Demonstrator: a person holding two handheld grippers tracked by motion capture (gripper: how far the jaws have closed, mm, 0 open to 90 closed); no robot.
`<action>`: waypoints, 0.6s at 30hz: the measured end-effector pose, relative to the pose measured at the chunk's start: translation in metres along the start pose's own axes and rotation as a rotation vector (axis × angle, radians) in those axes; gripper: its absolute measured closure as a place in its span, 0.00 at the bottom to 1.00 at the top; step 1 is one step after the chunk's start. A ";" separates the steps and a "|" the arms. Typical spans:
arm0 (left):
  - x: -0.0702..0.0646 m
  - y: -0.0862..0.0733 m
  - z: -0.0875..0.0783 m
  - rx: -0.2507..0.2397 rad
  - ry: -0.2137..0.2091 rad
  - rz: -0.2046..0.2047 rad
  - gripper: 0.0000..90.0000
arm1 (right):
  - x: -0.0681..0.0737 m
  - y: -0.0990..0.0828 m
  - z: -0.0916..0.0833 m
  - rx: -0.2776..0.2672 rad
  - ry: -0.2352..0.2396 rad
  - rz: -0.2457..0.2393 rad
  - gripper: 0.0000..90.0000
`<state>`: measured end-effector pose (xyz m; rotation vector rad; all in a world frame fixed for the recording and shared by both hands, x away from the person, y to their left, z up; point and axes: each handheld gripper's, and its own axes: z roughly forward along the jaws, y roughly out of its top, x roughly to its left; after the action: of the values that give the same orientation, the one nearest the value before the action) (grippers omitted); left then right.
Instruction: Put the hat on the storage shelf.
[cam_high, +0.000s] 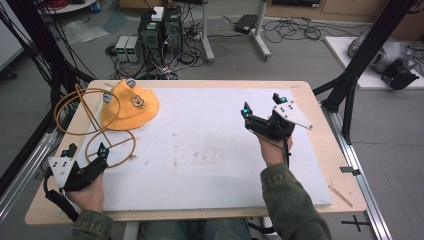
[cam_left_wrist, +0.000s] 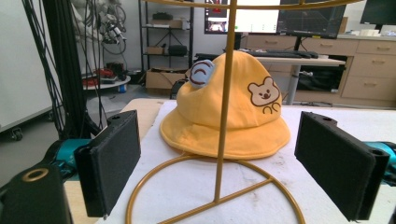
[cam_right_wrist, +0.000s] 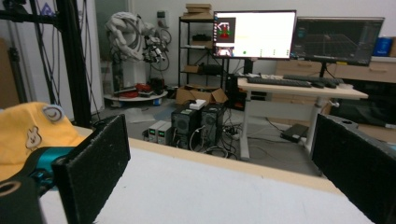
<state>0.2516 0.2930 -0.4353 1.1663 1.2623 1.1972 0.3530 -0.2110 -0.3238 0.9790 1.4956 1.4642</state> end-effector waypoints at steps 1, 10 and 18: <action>-0.001 0.000 0.000 -0.002 -0.001 0.000 0.16 | 0.002 0.005 0.004 0.001 0.013 -0.002 0.05; -0.005 -0.001 0.005 0.005 -0.026 0.006 0.16 | 0.028 0.039 0.049 0.063 0.133 -0.032 0.05; -0.004 -0.002 0.007 0.010 -0.031 -0.002 0.16 | 0.082 0.050 0.106 0.087 0.219 -0.031 0.05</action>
<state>0.2587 0.2887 -0.4376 1.1866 1.2471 1.1685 0.4202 -0.0940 -0.2767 0.8641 1.7367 1.5346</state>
